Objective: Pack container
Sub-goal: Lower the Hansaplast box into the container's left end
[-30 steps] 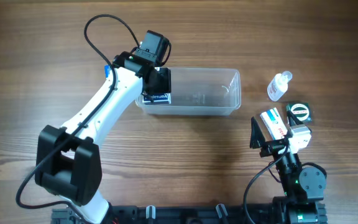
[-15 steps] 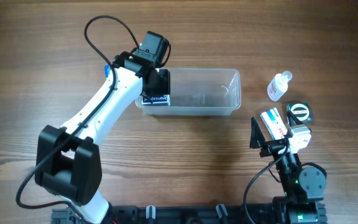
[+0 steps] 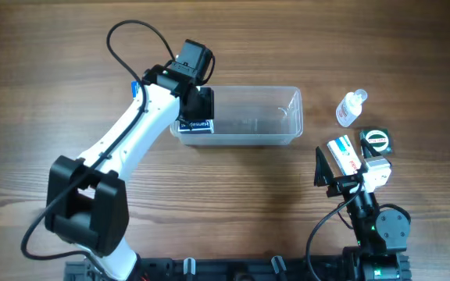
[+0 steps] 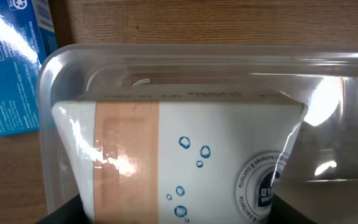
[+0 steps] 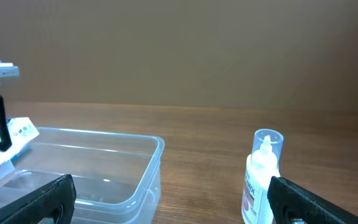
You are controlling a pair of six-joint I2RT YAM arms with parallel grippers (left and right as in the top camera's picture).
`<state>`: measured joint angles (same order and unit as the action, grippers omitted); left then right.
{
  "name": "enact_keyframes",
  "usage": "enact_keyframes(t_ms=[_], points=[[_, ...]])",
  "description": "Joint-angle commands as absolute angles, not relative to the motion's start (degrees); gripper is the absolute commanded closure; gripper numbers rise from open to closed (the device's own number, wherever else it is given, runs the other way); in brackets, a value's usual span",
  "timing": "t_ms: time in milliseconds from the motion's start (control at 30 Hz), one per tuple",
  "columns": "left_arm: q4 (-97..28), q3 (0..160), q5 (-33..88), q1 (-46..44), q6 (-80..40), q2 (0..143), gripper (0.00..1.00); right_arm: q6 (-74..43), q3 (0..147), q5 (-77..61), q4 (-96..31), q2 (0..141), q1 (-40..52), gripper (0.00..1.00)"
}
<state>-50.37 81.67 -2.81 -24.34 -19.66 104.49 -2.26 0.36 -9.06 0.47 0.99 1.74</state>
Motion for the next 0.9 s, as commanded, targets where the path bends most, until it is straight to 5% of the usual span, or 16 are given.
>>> enact_keyframes(t_ms=[0, 867], points=[[-49.5, 81.69, -4.73, -24.64, -19.94, 107.11, 0.37, -2.59, 0.3, -10.39, 0.82, 0.43, 2.02, 0.0], [-48.01, 81.71, -6.11, -24.64, -19.94, 108.49, 0.27, -2.57, 0.3, -10.41, 0.82, 0.43, 2.02, 0.0]])
